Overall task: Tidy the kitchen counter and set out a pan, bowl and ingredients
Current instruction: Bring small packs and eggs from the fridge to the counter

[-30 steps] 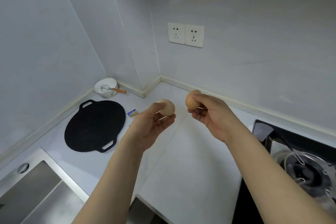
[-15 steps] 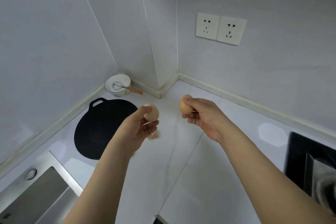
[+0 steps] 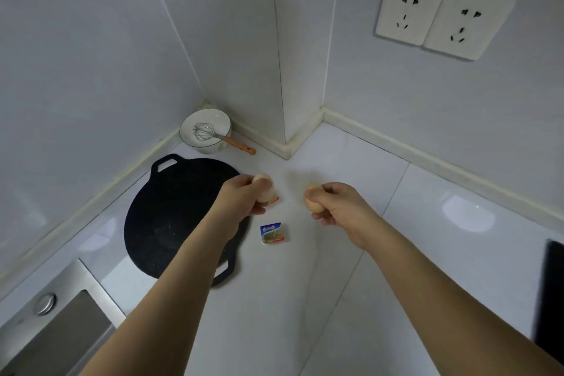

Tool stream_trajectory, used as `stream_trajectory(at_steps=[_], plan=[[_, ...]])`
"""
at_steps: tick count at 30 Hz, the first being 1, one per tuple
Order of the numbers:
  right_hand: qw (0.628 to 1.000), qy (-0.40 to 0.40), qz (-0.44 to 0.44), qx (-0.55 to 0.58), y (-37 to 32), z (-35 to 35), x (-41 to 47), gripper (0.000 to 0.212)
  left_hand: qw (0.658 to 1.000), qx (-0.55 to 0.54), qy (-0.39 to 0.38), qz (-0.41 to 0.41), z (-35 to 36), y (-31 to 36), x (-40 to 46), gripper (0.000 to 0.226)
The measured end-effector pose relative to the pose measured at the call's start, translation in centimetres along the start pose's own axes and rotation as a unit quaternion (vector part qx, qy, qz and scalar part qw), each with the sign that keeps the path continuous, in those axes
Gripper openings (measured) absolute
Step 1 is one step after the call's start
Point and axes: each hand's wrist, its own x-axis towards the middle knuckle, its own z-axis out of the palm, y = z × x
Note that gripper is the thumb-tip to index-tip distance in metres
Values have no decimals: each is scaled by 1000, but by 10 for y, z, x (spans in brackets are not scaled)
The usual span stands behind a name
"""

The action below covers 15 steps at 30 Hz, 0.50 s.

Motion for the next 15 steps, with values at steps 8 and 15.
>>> stream_trajectory(at_steps=[8, 15], plan=[[986, 56, -16, -153, 21, 9, 57, 24, 977, 197, 57, 50, 12, -18, 67, 15], [957, 39, -80, -277, 33, 23, 88, 24, 935, 323, 110, 95, 15, -33, 108, 34]])
